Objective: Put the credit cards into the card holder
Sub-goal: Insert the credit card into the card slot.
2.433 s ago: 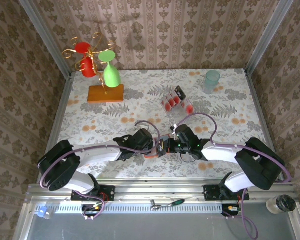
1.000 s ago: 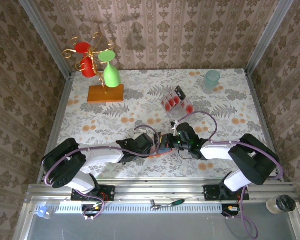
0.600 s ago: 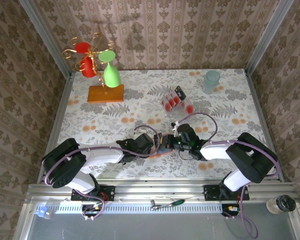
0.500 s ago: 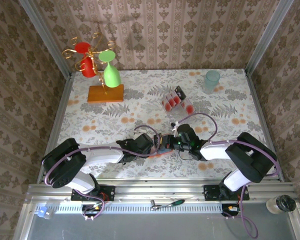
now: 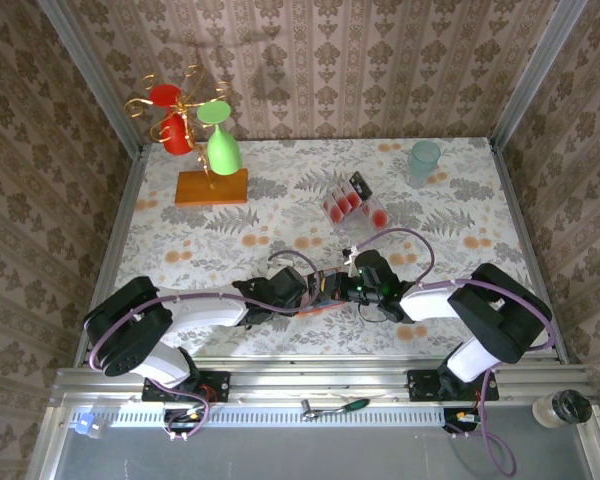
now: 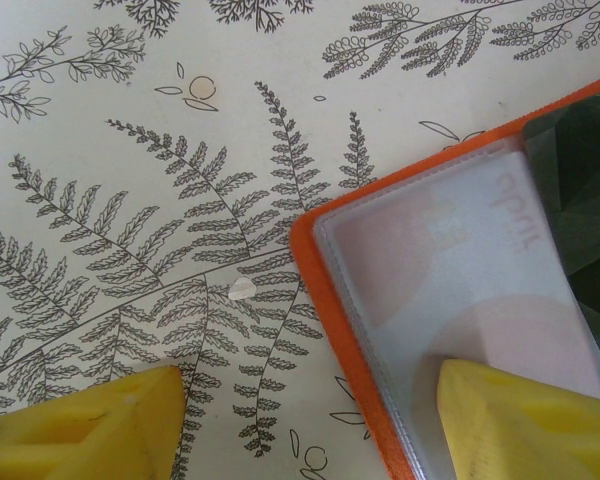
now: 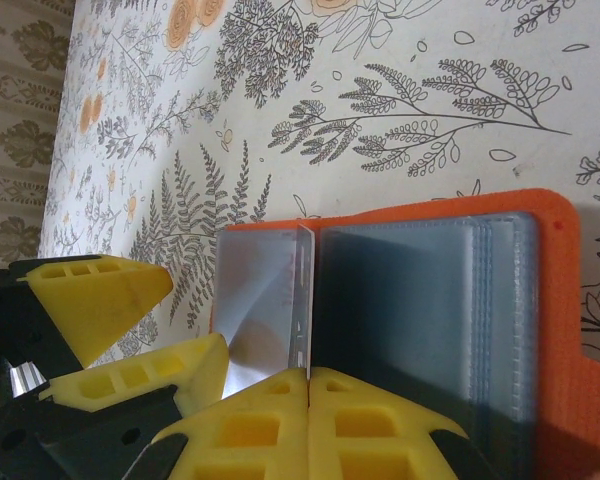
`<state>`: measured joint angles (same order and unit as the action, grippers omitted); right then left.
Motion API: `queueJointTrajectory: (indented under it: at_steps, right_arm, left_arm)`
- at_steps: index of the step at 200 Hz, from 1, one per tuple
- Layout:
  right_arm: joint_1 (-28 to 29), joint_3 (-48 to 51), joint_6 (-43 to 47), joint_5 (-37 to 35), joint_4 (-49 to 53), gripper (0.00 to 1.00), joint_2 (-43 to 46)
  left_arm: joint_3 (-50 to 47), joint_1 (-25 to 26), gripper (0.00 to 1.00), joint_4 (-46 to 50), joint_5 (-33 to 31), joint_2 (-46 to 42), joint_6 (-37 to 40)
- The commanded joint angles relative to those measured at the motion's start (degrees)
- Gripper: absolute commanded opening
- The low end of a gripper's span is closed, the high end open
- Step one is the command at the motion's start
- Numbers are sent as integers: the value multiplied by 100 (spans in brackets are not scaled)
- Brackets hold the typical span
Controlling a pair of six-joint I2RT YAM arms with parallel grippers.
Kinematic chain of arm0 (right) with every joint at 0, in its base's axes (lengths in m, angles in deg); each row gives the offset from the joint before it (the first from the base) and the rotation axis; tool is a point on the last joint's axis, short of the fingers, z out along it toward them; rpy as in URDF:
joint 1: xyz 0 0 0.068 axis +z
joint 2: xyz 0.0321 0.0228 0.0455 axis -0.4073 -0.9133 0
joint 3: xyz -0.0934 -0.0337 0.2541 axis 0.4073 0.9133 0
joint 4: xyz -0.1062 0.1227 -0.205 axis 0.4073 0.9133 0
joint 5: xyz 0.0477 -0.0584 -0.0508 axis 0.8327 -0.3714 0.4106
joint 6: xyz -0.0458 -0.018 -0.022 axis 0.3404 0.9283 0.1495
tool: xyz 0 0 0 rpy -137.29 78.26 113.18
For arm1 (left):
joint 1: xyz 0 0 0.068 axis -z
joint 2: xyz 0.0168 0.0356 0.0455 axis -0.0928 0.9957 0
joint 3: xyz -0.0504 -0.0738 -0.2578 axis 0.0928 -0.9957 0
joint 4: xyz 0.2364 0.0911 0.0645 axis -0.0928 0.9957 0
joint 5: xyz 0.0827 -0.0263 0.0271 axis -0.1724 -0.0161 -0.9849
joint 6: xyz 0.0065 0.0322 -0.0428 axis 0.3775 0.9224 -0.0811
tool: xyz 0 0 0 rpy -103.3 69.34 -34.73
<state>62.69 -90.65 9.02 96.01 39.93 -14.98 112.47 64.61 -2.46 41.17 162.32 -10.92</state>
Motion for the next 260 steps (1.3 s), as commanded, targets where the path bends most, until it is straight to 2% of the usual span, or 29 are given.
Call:
queueJointTrajectory:
  at_steps: [1,156,260]
  right_arm:
    - [-25,118,-13,-41,40,0,-28]
    - [-68,-75,105,145,782,0,-118]
    - [-148,-270,180,449,929,0,-384]
  left_arm:
    - [-59,39,69,290,-109,72,-51]
    - [-50,39,69,267,-90,151,-53]
    - [-53,39,69,243,-91,159,-54]
